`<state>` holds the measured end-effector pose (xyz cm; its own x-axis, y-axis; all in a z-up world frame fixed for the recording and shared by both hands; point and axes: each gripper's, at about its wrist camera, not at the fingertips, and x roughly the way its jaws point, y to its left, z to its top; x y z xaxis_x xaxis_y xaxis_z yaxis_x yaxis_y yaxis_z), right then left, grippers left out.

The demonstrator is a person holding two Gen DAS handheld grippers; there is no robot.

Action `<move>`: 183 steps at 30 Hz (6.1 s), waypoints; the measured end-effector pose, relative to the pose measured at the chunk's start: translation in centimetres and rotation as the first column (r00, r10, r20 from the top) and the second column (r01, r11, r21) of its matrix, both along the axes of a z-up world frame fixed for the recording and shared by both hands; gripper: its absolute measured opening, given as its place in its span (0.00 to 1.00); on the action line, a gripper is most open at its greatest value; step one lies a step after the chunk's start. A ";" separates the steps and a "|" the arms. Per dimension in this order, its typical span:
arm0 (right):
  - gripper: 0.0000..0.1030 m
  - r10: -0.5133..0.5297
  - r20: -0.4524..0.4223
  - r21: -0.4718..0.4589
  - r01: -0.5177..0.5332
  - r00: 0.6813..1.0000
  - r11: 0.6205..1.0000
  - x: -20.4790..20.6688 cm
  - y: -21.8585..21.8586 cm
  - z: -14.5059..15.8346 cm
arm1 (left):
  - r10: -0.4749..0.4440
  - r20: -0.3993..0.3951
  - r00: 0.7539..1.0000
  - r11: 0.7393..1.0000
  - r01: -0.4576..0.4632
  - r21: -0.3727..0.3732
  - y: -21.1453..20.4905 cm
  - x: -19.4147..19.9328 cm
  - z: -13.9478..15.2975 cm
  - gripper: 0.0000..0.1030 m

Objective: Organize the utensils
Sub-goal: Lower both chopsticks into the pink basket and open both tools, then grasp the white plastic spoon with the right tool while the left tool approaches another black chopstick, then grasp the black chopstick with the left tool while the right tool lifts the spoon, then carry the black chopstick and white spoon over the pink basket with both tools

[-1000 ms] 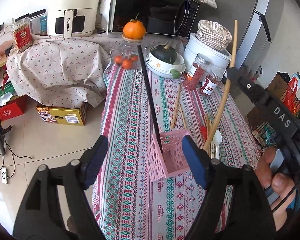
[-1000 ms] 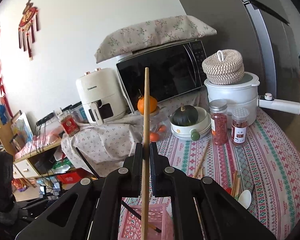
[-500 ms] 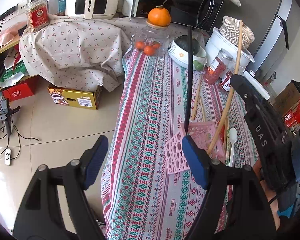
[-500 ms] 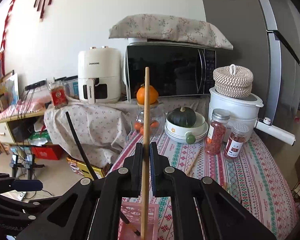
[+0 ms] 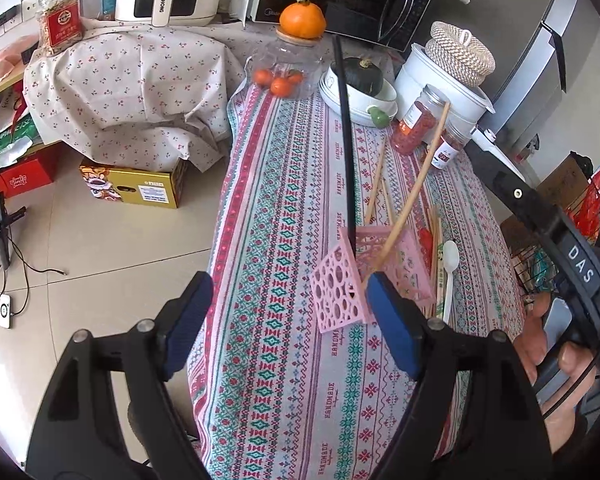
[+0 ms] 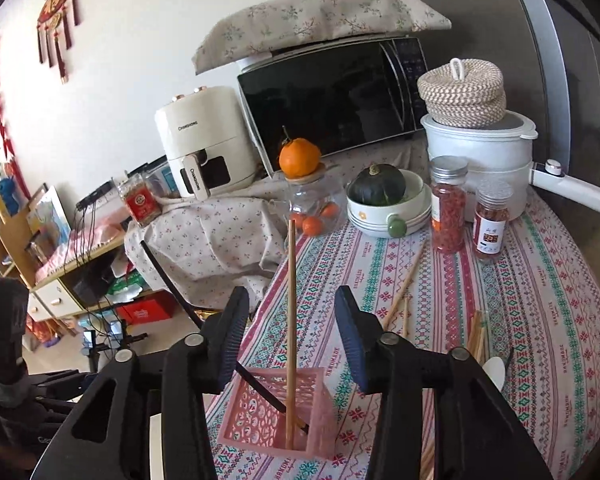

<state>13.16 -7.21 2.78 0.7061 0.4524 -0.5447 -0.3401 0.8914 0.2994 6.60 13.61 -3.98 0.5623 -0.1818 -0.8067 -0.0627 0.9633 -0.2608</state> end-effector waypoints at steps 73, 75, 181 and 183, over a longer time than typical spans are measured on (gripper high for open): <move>0.08 -0.357 -0.650 -0.195 0.307 0.670 0.931 0.6 -26.8 -10.6 | -0.368 -0.239 0.899 0.908 0.402 0.116 -25.5 7.8 -4.1 0.88; 0.08 -0.347 -0.666 -0.196 0.294 0.661 0.935 0.5 -27.3 -11.0 | -0.355 -0.283 0.891 0.915 0.393 0.091 -26.3 9.5 -5.7 0.76; 0.03 -0.183 0.091 0.075 0.176 0.979 0.981 0.2 -2.4 1.7 | -0.110 0.300 0.948 0.991 0.080 0.110 -5.4 0.4 5.3 0.37; 0.03 -0.179 0.098 0.061 0.174 0.979 0.983 0.4 -1.6 1.3 | -0.106 0.308 0.945 0.991 0.075 0.110 -5.0 -0.2 5.4 0.52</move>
<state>13.58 -8.85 4.10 0.8282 0.3412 -0.4446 -0.2099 0.9244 0.3184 6.44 8.57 1.41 0.7737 -0.1745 -0.6091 0.0959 0.9825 -0.1596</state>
